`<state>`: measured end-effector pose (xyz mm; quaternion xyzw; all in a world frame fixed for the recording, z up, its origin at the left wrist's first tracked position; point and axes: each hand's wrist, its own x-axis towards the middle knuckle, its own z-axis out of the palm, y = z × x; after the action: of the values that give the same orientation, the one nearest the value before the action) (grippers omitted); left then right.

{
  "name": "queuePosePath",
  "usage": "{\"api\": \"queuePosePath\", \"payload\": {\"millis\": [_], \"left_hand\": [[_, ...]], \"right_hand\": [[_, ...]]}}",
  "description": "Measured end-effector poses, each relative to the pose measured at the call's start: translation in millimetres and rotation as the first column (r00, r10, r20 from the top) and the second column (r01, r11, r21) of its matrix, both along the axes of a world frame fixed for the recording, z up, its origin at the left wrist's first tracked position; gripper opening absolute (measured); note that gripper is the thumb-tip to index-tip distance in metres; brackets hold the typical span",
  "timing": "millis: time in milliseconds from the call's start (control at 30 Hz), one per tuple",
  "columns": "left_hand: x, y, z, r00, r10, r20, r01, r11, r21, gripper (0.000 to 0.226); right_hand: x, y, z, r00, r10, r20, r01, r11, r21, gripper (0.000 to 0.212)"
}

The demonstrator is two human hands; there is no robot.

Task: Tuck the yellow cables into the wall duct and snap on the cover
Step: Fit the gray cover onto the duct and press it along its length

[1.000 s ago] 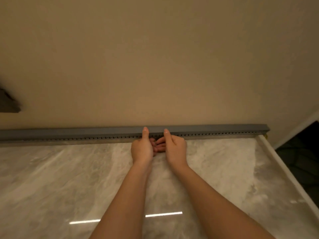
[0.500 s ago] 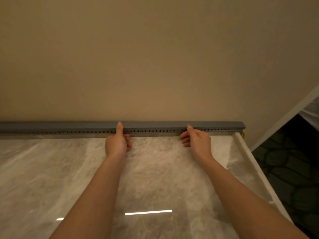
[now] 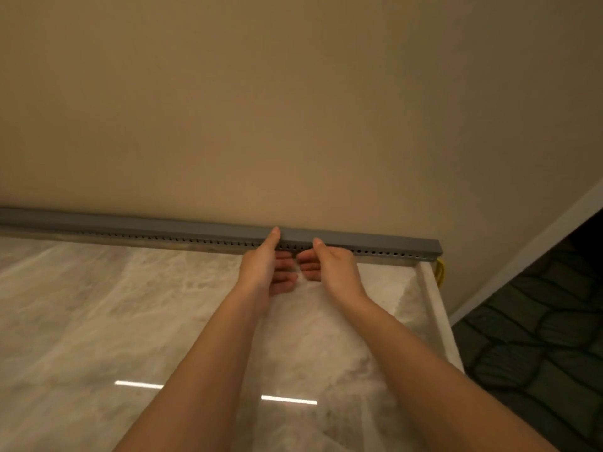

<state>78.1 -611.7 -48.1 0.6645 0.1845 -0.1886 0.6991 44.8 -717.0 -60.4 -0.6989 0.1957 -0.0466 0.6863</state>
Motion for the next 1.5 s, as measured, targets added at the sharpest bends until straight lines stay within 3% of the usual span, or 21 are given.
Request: {"api": "queuePosePath", "payload": {"millis": [100,167,233,300,400,467,567,700,833,1033,1133,1233,1333,1400,1500], "left_hand": [[-2.9,-16.4,-2.8,0.994,0.085,0.063,-0.089,0.994,0.063,0.051],[-2.0,-18.5,-5.2,0.992,0.1,0.076,-0.106,0.992,0.073,0.051],[-1.7,-16.7,-5.8,0.994,0.091,0.061,-0.095,0.994,0.055,0.05],[-2.8,-16.1,-5.0,0.994,0.091,0.054,-0.093,0.995,0.047,0.051],[-4.4,-18.9,-4.1,0.991,0.115,0.064,-0.119,0.991,0.062,0.051],[-5.2,-19.9,-4.2,0.989,0.133,0.07,-0.137,0.989,0.059,0.051],[-6.3,-19.7,-4.6,0.986,0.151,0.078,-0.154,0.987,0.039,0.051],[-6.8,-21.5,-7.4,0.98,0.175,0.091,-0.179,0.983,0.038,0.05],[-7.0,-28.7,-10.6,0.947,0.303,0.105,-0.307,0.951,0.027,0.047],[-9.3,-34.6,-12.2,0.926,0.36,0.112,-0.369,0.928,0.062,0.051],[-9.2,-31.2,-7.5,0.952,0.295,0.08,-0.301,0.949,0.096,0.051],[-10.3,-33.5,-1.5,0.97,0.236,0.055,-0.241,0.961,0.136,0.052],[-18.2,-48.3,0.9,0.993,0.119,-0.024,-0.117,0.99,0.083,0.054],[-22.8,-59.5,1.8,0.996,0.053,-0.074,-0.055,0.998,-0.022,0.053],[-22.3,-69.0,0.8,0.992,0.1,-0.072,-0.107,0.989,-0.102,0.051]], "right_hand": [[-14.8,-11.7,6.7,0.972,0.235,0.003,-0.228,0.945,-0.234,0.036],[-28.0,-29.0,12.8,0.96,0.259,0.11,-0.213,0.924,-0.317,0.028],[-41.8,-50.4,16.7,0.957,0.078,0.281,0.023,0.941,-0.338,0.021],[-54.0,-71.5,17.3,0.896,-0.222,0.384,0.345,0.893,-0.289,0.012],[-64.3,-98.1,10.2,0.8,-0.542,0.258,0.589,0.79,-0.17,0.032],[-66.9,-108.0,6.3,0.839,-0.527,0.133,0.543,0.827,-0.148,0.051],[-65.1,-110.2,2.6,0.913,-0.4,0.085,0.409,0.898,-0.163,0.063],[-61.4,-107.5,-0.3,0.925,-0.37,0.082,0.378,0.882,-0.282,0.059],[-64.1,-109.3,-2.8,0.934,-0.346,0.091,0.354,0.865,-0.355,0.06],[-79.5,-135.3,-7.6,0.966,-0.221,0.136,0.245,0.949,-0.197,0.042],[-83.8,-146.3,-18.7,0.931,-0.33,0.155,0.354,0.919,-0.172,0.027],[-81.9,-153.5,-33.3,0.931,-0.352,0.101,0.366,0.884,-0.291,0.018],[-80.6,-161.1,-50.8,0.982,-0.175,-0.068,0.117,0.855,-0.505,0.004],[-78.6,-166.6,-59.5,0.982,-0.131,-0.139,0.03,0.827,-0.562,0.012],[-73.5,-175.9,-62.7,0.978,-0.161,-0.132,0.037,0.757,-0.652,0.024]]}}
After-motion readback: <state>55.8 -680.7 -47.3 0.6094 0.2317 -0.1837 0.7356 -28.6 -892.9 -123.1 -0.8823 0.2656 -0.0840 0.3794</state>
